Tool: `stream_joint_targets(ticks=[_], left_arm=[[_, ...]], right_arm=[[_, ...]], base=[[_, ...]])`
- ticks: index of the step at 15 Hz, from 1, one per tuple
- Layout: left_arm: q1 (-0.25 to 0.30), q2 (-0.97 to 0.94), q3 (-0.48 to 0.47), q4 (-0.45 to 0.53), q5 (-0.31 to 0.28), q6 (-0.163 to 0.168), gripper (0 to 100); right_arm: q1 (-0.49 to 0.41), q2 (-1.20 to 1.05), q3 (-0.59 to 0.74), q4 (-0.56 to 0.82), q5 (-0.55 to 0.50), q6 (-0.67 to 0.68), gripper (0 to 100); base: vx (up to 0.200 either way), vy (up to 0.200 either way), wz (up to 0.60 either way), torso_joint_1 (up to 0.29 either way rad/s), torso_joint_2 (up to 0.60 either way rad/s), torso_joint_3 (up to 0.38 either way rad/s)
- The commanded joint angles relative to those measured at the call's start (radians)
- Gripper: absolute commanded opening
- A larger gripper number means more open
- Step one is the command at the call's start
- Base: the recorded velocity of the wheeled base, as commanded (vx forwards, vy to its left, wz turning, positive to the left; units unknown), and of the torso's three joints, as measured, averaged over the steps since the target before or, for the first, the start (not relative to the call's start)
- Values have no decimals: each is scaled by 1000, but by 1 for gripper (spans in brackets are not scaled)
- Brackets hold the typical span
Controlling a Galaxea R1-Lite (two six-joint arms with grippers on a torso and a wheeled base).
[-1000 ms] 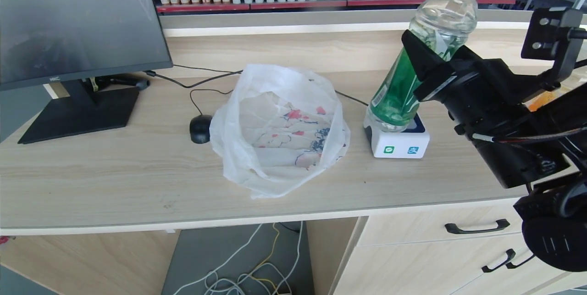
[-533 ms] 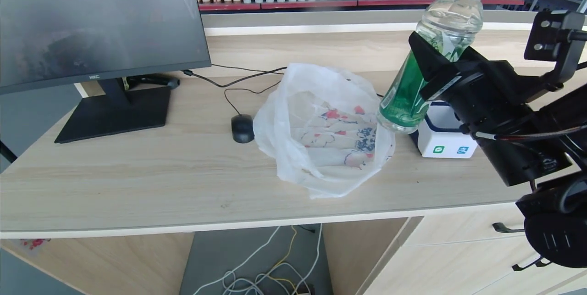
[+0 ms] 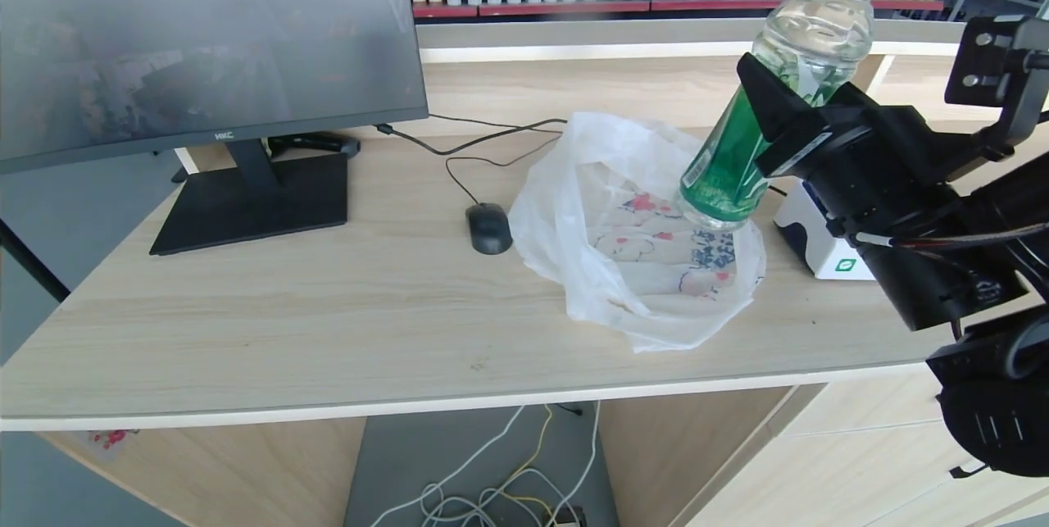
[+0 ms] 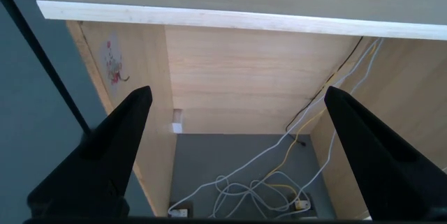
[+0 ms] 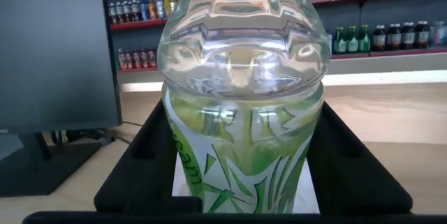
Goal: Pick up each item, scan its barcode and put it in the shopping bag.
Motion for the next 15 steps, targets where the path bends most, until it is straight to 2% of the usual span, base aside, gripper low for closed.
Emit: stream_joint_targets(ticks=[1, 6, 15], left_arm=[[-1, 0, 0, 0, 0, 0, 100], [1, 0, 0, 0, 0, 0, 100], [1, 0, 0, 0, 0, 0, 100]], right_arm=[[23, -2, 2, 0, 6, -5, 0], [67, 58, -3, 0, 12, -7, 0], [70, 208, -207, 94, 14, -7, 0]], base=[[0, 0, 0, 0, 0, 0], [0, 0, 0, 0, 0, 0], [0, 0, 0, 0, 0, 0]])
